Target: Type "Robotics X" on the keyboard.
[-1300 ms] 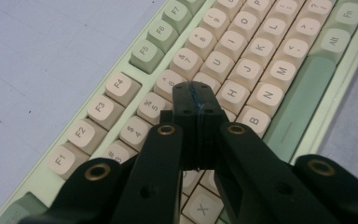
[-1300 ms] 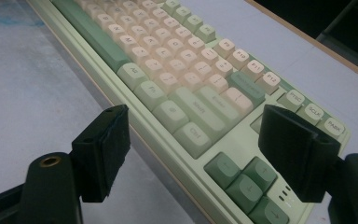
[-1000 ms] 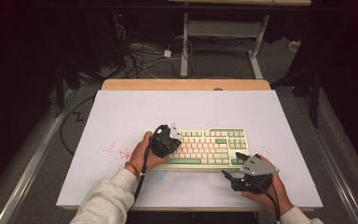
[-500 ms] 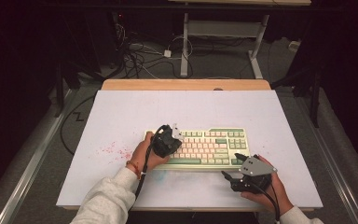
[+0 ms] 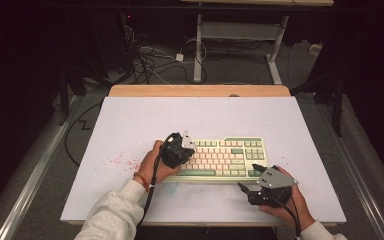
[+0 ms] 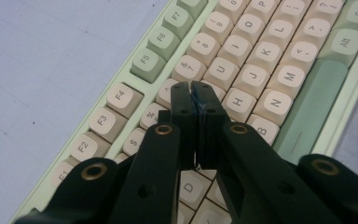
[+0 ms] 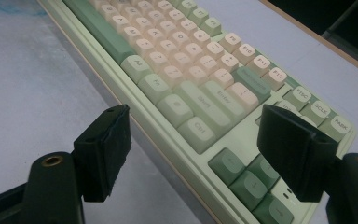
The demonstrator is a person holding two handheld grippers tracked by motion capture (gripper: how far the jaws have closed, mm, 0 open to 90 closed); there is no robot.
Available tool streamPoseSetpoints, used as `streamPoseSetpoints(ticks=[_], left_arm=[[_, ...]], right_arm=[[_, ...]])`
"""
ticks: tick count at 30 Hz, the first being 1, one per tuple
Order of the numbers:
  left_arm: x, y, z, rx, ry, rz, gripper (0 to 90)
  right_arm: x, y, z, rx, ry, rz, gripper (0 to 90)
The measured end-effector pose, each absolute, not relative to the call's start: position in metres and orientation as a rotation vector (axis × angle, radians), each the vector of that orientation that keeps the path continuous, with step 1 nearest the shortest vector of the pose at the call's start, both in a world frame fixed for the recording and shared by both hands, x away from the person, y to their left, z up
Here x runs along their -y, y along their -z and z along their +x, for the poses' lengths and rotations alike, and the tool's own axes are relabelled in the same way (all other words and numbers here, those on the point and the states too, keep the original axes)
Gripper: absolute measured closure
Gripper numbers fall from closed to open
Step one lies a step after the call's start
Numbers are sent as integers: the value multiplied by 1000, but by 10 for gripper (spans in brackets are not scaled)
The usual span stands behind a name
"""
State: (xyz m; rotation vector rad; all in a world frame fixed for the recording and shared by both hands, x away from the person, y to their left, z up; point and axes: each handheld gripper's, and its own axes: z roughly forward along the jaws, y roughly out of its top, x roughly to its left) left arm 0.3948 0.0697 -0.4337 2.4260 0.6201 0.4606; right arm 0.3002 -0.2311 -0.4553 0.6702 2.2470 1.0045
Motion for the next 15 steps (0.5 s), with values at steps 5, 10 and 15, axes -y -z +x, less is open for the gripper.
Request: streamPoseSetpoints(ticks=[5,10,15], left_arm=[[-75,429,391,-610,-471,2393,821],[-82,425,386,-599,-493,2362,775],[-89,424,383,-581,-507,2328,700]], right_arm=[[232,455,300,-2244,-1006,672,258],[232,454,300,-2242,-1007,672,259],[232,454,300,-2243,-1006,672,259]])
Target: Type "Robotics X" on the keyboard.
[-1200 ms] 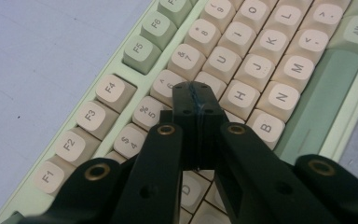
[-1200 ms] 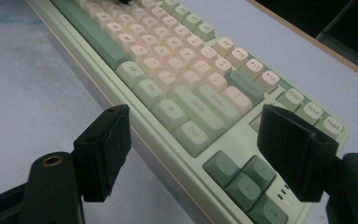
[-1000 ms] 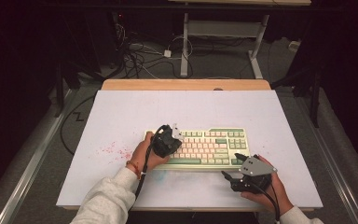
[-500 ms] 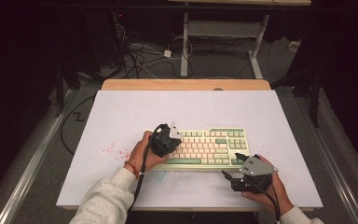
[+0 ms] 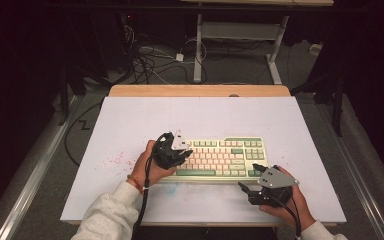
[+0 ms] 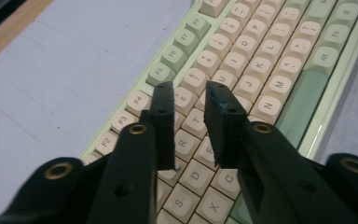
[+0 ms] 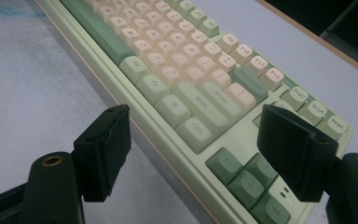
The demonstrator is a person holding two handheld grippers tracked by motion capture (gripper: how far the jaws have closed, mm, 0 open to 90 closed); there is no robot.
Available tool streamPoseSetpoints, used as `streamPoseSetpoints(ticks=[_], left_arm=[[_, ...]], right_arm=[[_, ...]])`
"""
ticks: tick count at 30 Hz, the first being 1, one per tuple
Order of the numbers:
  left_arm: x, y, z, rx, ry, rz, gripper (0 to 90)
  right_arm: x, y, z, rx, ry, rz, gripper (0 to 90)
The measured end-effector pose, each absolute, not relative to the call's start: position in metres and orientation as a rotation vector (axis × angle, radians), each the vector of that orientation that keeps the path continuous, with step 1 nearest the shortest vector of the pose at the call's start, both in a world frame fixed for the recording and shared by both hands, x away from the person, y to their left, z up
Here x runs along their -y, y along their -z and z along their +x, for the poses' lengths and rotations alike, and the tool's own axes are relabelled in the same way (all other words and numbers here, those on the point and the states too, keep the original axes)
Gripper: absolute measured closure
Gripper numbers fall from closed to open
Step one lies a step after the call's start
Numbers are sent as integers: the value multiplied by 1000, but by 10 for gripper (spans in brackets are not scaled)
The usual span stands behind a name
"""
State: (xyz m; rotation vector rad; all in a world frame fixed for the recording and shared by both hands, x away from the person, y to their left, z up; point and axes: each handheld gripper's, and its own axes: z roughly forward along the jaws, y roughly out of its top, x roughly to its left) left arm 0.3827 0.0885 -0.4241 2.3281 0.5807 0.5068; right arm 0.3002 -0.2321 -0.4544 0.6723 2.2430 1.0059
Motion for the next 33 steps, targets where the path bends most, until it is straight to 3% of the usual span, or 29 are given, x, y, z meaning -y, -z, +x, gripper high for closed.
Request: streamPoseSetpoints(ticks=[15,33], left_arm=[[-100,424,365,-525,-635,2262,324],[-126,436,341,-527,-706,2214,165]], right_arm=[[232,454,300,-2242,-999,677,262],[231,454,300,-2237,-991,676,282]])
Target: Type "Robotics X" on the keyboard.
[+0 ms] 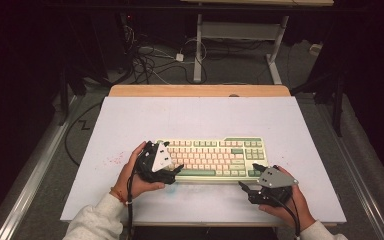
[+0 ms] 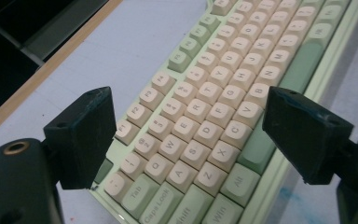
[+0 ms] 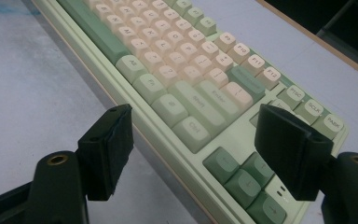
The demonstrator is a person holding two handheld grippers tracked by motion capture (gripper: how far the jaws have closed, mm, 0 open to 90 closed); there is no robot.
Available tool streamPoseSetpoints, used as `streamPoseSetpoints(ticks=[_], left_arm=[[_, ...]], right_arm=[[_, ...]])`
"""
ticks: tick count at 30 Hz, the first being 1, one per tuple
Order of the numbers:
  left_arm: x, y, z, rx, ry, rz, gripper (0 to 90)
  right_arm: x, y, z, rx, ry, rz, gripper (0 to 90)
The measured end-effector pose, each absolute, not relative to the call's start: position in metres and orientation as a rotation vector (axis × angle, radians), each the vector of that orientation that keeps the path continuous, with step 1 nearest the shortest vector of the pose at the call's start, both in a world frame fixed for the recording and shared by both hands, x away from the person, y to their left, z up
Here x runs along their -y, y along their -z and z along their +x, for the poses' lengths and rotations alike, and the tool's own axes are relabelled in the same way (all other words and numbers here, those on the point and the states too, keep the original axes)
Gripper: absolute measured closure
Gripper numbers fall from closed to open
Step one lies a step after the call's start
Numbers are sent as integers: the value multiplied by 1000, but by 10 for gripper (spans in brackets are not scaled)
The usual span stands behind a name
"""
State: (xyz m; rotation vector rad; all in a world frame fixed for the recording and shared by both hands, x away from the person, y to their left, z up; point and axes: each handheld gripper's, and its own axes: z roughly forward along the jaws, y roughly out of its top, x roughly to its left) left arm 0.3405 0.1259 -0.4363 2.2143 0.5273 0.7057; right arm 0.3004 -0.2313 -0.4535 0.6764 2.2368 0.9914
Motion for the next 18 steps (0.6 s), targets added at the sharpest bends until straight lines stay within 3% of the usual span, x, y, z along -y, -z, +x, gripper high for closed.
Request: streamPoseSetpoints(ticks=[5,18], left_arm=[[-132,441,333,-530,-723,2227,165],[-154,454,316,-564,-721,2245,165]], right_arm=[[231,453,302,-2234,-1005,688,317],[228,446,307,-2271,-1056,673,767]])
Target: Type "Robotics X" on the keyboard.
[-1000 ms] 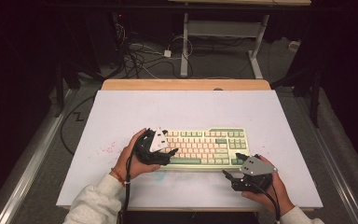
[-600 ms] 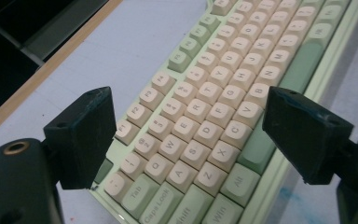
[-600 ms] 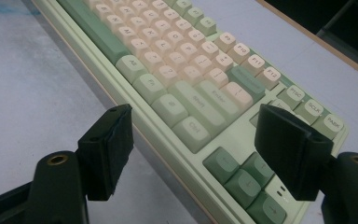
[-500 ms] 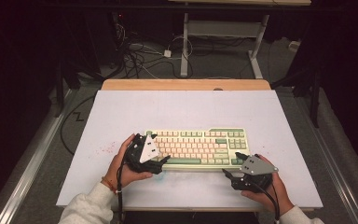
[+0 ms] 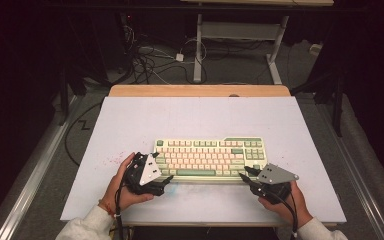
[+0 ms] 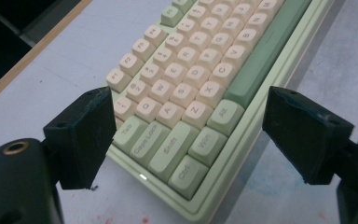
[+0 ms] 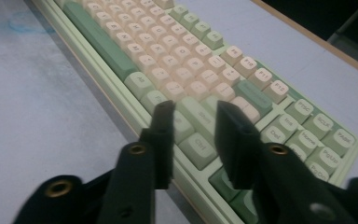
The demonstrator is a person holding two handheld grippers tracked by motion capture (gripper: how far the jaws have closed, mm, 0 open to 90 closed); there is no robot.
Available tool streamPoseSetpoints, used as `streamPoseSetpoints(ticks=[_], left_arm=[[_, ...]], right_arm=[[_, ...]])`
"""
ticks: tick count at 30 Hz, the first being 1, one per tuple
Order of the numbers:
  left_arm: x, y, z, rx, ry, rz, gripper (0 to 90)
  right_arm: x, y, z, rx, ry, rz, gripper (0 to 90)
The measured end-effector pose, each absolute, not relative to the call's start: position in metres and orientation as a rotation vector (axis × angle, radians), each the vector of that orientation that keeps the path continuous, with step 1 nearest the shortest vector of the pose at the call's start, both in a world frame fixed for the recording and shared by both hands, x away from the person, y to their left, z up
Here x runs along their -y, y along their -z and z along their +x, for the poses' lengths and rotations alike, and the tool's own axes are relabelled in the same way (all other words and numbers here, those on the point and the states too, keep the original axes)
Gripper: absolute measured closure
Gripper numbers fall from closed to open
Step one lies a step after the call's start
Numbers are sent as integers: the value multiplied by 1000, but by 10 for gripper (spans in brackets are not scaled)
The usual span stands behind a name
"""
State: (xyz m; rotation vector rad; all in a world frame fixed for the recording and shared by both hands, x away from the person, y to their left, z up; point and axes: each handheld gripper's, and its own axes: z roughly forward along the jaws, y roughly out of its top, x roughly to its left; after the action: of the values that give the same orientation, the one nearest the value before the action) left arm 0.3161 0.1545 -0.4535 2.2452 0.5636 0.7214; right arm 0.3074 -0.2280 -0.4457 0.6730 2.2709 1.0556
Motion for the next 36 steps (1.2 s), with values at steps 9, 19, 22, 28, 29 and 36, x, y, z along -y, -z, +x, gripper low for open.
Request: streamPoseSetpoints(ticks=[9,19,22,28,29,36], left_arm=[[-178,461,308,-645,-715,2216,165],[-185,464,308,-680,-693,2224,166],[-184,465,307,-681,-690,2224,165],[-186,466,307,-681,-670,2222,166],[-186,466,308,-681,-664,2225,166],[-184,468,309,-679,-653,2239,166]], right_arm=[[216,438,329,-2322,-1051,693,900],[178,440,359,-2379,-1013,666,900],[167,440,369,-2398,-1006,662,900],[144,445,384,-2443,-973,640,900],[141,447,387,-2454,-967,642,900],[129,448,400,-2463,-935,636,900]])
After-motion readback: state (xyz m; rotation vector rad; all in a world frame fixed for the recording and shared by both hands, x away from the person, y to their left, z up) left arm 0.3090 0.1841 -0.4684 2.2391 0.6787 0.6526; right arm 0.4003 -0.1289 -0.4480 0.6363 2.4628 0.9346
